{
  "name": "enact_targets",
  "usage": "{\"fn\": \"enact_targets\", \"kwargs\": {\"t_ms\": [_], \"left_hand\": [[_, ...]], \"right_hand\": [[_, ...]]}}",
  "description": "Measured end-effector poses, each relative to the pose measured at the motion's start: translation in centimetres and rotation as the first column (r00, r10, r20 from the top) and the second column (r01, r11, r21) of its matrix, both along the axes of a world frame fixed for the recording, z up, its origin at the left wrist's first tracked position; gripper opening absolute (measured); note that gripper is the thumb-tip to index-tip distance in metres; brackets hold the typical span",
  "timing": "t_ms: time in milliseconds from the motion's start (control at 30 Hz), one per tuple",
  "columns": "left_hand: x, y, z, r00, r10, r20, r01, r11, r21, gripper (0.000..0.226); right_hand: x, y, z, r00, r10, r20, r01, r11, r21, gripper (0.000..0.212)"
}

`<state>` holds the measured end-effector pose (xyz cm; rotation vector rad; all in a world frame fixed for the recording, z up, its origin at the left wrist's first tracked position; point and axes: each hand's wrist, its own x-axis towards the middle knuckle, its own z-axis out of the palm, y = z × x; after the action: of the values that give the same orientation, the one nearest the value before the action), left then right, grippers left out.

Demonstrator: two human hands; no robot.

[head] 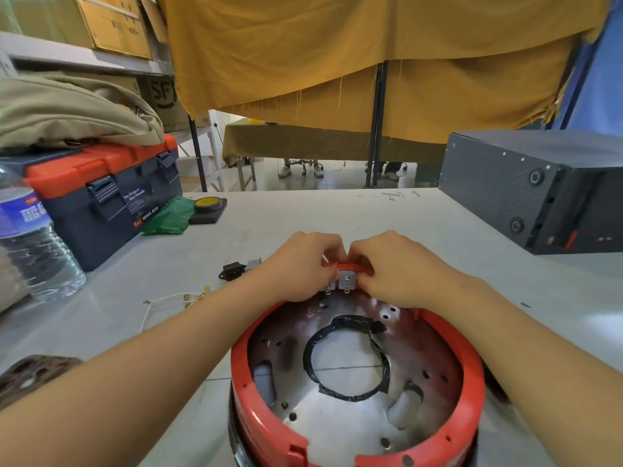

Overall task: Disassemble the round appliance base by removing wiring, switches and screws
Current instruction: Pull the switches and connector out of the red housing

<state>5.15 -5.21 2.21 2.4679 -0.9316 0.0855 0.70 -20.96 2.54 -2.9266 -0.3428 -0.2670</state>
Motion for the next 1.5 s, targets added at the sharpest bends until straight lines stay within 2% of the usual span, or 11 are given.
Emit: {"fn": "enact_targets", "kwargs": {"t_ms": [100, 233, 333, 667, 767, 900, 1167, 1500], "left_hand": [[0.0, -0.3, -0.1, 1.000, -0.013, -0.022, 0.012, 1.000, -0.018, 0.012], [-0.2, -0.4, -0.8, 0.998, -0.013, -0.064, 0.005, 0.993, -0.118, 0.009], [-0.3, -0.4, -0.9, 0.999, 0.000, -0.049, -0.006, 0.993, -0.121, 0.011], [-0.3, -0.4, -0.8, 1.000, 0.019, -0.010, -0.020, 0.995, -0.095, 0.010], [-0.3, -0.4, -0.9, 1.000, 0.018, -0.002, -0.019, 0.995, -0.096, 0.009], [-0.2, -0.5, -1.0, 1.000, 0.027, 0.007, -0.026, 0.996, -0.087, 0.008], [-0.1, -0.5, -1.1, 0.999, 0.025, 0.027, -0.024, 0.998, -0.054, 0.009], [-0.2, -0.9, -1.1, 0.998, 0.021, 0.052, -0.020, 1.000, -0.020, 0.009]], "right_hand": [[0.2, -0.4, -0.2, 1.000, -0.016, 0.012, 0.016, 0.999, 0.045, 0.010], [0.2, -1.0, -0.9, 1.000, -0.022, 0.011, 0.020, 0.985, 0.174, 0.014], [0.3, -1.3, -1.3, 1.000, -0.013, 0.016, 0.008, 0.970, 0.242, 0.017], [1.0, -2.1, -1.0, 0.998, 0.062, -0.029, -0.052, 0.960, 0.277, 0.017], [0.9, -2.1, -1.4, 0.998, 0.057, -0.002, -0.054, 0.954, 0.295, 0.017], [0.8, -2.1, -1.7, 0.999, 0.035, 0.032, -0.043, 0.963, 0.266, 0.017], [0.5, -2.0, -1.6, 0.997, -0.007, 0.078, 0.001, 0.997, 0.078, 0.022], [0.8, -2.0, -1.5, 0.999, 0.016, 0.038, -0.019, 0.997, 0.076, 0.018]]}}
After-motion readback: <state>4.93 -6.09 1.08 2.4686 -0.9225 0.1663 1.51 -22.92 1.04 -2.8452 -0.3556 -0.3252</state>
